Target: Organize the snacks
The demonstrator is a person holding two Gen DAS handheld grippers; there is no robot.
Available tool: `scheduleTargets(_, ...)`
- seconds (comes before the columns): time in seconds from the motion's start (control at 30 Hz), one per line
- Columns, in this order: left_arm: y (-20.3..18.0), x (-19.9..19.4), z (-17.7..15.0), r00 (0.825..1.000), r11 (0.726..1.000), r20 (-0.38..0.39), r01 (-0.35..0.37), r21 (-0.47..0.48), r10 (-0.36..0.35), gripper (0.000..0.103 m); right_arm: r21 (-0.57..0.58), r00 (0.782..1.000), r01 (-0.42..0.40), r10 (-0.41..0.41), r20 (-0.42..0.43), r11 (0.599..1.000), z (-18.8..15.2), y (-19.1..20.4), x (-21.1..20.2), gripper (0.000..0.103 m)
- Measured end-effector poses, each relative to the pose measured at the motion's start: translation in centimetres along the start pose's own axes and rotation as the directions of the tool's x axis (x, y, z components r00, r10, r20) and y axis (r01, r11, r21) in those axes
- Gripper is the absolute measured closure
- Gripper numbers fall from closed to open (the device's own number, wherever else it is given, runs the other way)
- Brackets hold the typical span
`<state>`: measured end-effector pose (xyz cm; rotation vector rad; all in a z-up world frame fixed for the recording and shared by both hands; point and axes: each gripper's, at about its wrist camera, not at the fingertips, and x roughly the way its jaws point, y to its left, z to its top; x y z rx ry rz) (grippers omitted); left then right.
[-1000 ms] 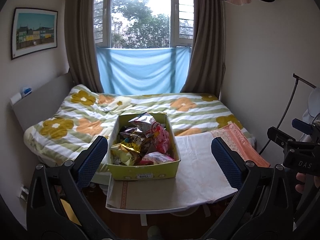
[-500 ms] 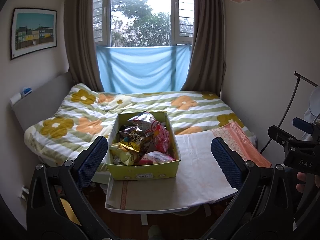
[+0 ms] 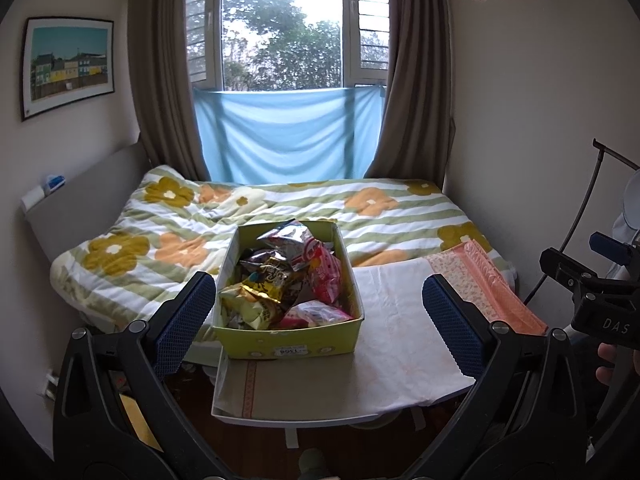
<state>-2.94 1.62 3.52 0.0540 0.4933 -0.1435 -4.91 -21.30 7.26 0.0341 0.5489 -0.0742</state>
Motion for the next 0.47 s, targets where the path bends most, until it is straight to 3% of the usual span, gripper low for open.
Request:
scheduleTargets(0.27, 0.81, 0.62, -0.3, 0.999, 0.999, -0.017, 0.032, -0.041, -0.032, 0.0, -0.002, 1.0, 0.0, 0.0, -0.001, 1.0, 0.01, -0.04, 0.08, 0.0)
scheduleTargets(0.47, 0.47, 0.47, -0.41, 1.0, 1.0, 0.017, -0.003, -0.01, 0.003, 0.0, -0.001, 1.0, -0.002, 0.002, -0.002, 1.0, 0.02, 0.22, 0.1, 0.0)
